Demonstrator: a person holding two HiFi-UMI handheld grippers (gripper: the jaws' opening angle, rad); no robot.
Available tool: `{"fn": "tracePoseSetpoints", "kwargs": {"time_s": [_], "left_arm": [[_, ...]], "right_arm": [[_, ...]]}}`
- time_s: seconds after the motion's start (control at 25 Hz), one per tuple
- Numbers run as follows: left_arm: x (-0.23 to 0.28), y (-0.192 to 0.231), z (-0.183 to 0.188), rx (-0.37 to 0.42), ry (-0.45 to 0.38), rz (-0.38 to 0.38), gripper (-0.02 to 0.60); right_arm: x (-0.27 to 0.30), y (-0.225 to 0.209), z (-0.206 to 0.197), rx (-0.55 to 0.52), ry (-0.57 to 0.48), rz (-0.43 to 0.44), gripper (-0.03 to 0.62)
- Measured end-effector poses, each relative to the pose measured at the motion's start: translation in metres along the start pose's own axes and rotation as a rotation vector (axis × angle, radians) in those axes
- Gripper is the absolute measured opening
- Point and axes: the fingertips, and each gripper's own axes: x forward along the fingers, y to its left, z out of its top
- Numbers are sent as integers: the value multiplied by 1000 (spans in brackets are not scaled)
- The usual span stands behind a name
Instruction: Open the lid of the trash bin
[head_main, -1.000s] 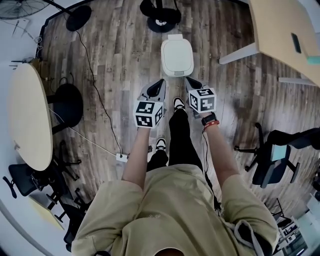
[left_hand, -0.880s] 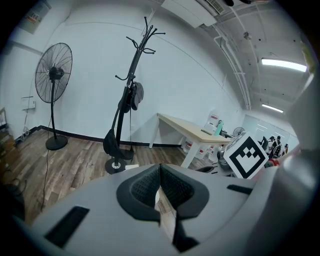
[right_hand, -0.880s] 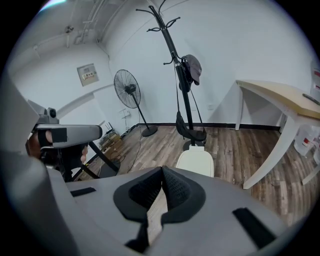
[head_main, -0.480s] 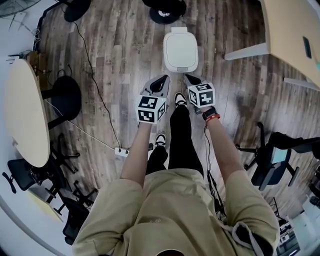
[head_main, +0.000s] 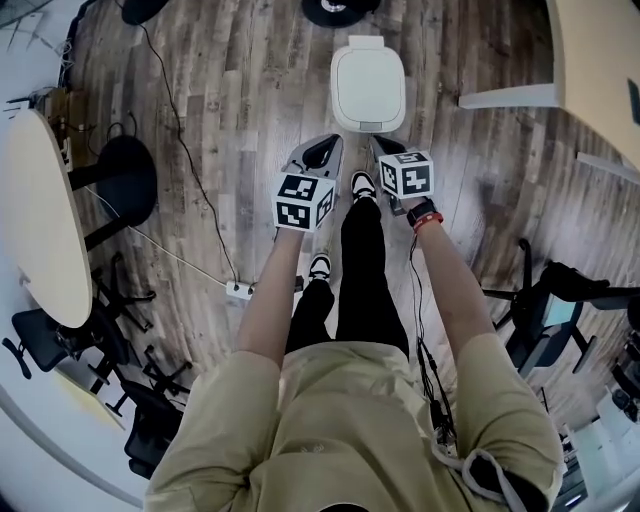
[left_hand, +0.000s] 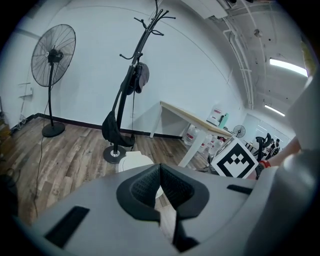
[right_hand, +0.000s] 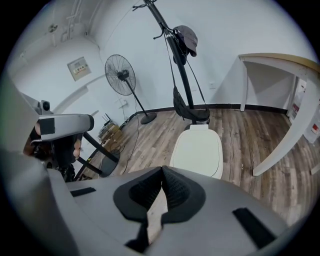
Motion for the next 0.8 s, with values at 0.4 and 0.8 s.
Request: {"fn": "tracePoseSetpoints", "kwargs": {"time_s": [0.4,0.8], "left_arm": [[46,27,-41,-11,54,-19,25],[83,49,-67,-14,89,-32,23]], "right_arm": [[61,-24,-27,46,61,7,14],[111,-54,-49,54,120,-22,14]]}}
